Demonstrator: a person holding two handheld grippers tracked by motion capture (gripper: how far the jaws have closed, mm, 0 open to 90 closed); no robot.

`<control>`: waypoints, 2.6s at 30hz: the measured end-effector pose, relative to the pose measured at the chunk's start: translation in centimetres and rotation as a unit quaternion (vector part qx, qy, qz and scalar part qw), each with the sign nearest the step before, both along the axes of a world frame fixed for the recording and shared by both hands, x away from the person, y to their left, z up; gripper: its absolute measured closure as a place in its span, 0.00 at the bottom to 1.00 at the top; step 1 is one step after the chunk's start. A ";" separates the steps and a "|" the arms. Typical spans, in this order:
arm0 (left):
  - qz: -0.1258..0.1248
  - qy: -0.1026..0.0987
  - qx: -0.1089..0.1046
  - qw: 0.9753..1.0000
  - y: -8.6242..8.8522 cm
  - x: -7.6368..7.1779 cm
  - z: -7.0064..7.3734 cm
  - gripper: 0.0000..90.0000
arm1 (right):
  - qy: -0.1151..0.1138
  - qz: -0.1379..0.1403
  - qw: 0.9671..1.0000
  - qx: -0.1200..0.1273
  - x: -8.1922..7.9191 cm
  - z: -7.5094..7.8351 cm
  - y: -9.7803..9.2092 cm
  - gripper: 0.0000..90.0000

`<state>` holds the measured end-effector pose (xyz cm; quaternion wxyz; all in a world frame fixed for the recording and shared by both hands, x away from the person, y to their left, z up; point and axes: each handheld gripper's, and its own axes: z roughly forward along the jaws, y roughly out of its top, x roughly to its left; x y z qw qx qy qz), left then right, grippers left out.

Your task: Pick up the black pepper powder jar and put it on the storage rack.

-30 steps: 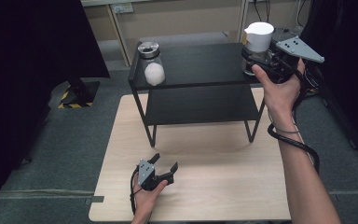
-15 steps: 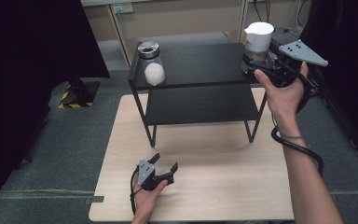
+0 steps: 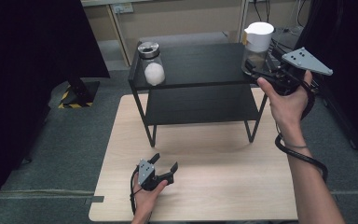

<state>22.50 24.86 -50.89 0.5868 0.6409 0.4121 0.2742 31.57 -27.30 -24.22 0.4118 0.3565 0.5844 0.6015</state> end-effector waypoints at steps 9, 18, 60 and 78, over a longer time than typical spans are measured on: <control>0.000 -0.001 0.000 1.000 0.0 0.0 0.0 0.15 | -0.008 0.005 1.000 -0.002 -1.0 -0.5 -0.2 0.14; 0.001 -0.001 0.000 1.000 0.0 0.0 0.0 0.15 | -0.013 0.010 1.000 -0.001 -2.1 -1.3 -0.5 0.14; 0.001 -0.001 -0.001 1.000 0.0 0.0 0.0 0.15 | 0.003 0.031 0.999 -0.010 -4.2 -5.2 -1.5 0.14; 0.001 -0.002 -0.002 1.000 0.0 0.0 -0.1 0.15 | 0.017 0.035 0.999 -0.008 -4.4 -7.0 -1.7 0.14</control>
